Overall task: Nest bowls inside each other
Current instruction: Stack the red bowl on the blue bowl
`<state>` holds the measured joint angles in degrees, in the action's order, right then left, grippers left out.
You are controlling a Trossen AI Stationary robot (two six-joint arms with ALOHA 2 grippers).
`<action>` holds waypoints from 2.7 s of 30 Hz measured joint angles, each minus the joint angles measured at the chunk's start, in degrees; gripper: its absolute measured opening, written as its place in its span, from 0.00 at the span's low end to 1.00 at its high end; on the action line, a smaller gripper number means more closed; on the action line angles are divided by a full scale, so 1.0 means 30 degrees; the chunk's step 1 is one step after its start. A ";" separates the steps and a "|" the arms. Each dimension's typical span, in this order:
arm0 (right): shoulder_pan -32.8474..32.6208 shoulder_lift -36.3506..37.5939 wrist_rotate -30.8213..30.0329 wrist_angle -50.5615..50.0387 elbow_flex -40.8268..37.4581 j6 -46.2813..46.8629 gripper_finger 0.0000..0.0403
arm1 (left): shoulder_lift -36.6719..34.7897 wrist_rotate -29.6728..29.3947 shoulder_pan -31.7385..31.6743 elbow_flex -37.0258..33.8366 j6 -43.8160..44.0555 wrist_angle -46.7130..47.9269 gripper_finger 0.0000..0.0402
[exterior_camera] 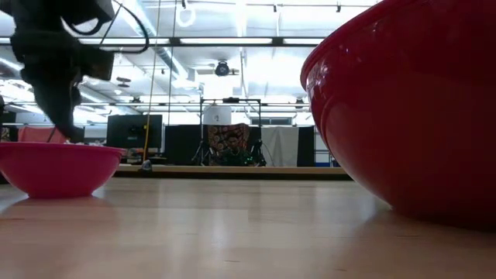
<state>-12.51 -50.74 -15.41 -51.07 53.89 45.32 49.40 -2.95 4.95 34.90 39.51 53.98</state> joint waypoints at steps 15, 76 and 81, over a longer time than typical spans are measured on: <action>0.0911 0.0000 -0.0521 -0.0001 0.0000 -0.0522 0.38 | 0.0042 0.1320 0.0010 -0.0941 0.2363 -0.1798 0.72; 0.4301 0.0051 0.0707 -0.3960 0.0007 -0.1552 0.38 | 1.3993 0.2707 -0.0765 1.3890 -0.1233 -0.4939 0.03; 0.5611 0.0051 -0.0375 -0.5364 0.0007 -0.1523 0.38 | 1.9035 0.2643 -0.0603 2.0006 -0.3464 -0.4539 0.04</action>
<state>4.32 -50.59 -16.54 -67.16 53.91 40.75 106.50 4.98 3.14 94.92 29.12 40.36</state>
